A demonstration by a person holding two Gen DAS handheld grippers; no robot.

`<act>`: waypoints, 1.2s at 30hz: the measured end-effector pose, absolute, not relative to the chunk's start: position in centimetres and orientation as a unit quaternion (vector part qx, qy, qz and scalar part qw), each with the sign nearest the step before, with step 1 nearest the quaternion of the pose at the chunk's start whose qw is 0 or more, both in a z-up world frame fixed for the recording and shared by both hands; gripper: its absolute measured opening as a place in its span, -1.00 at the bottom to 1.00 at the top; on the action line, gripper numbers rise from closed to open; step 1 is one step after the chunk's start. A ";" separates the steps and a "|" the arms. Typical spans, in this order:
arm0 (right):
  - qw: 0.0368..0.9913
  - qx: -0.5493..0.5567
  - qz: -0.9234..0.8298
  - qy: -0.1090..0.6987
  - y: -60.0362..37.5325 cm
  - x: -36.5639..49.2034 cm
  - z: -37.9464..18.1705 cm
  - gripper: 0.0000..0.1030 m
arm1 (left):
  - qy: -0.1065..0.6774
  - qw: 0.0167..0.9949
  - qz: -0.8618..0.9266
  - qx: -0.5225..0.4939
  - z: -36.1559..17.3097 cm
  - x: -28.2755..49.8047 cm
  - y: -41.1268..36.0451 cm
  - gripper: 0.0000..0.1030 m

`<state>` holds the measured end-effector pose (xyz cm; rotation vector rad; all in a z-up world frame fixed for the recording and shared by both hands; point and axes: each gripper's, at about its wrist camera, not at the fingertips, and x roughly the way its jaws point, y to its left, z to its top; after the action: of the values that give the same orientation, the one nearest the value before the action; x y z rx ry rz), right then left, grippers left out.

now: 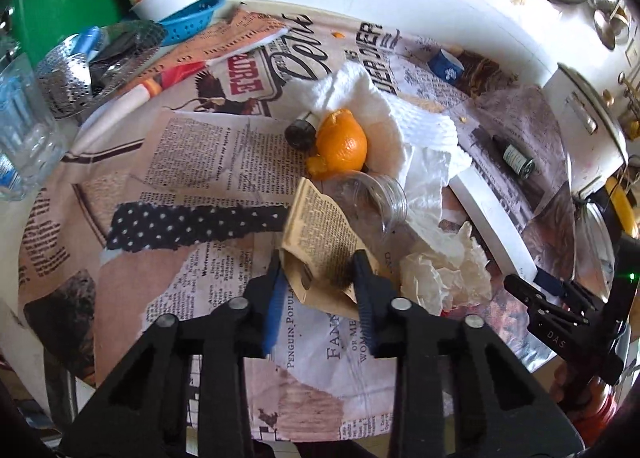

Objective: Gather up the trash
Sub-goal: 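Grasp the brown paper slip with the left tool while the right tool grasps the white card, then carry both items down to the white bin and open both tools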

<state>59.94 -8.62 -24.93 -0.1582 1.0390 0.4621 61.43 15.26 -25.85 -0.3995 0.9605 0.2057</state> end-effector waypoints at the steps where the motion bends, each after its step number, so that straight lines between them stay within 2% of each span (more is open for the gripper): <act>1: 0.843 -0.067 0.219 0.487 -9.0 59.8 -24.5 0.00 | 0.453 0.865 0.099 -0.193 -25.5 61.2 15.3 -0.52; 7: 0.867 -0.051 0.212 0.449 -9.9 58.3 -21.1 -0.02 | 0.428 0.881 0.103 -0.172 -23.5 59.8 14.9 -0.69; 15: 0.899 -0.023 0.179 0.399 -10.2 55.1 -16.5 -0.04 | 0.388 0.905 0.090 -0.148 -19.9 56.3 15.3 -0.70; 23: 0.924 -0.011 0.141 0.355 -8.7 48.4 -13.9 -0.05 | 0.356 0.928 0.060 -0.094 -17.1 48.6 16.2 -0.70; 30: 0.935 0.010 0.120 0.333 -7.3 40.5 -12.4 -0.05 | 0.357 0.931 0.022 -0.072 -17.0 41.5 16.7 -0.70; 36: 0.930 0.014 0.122 0.346 -6.3 34.8 -12.8 -0.05 | 0.382 0.922 -0.005 -0.066 -18.9 36.9 15.8 -0.70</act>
<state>34.83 -6.25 -12.75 0.0284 0.7092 0.2508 36.92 15.77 -18.93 -0.1359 0.7838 -0.0111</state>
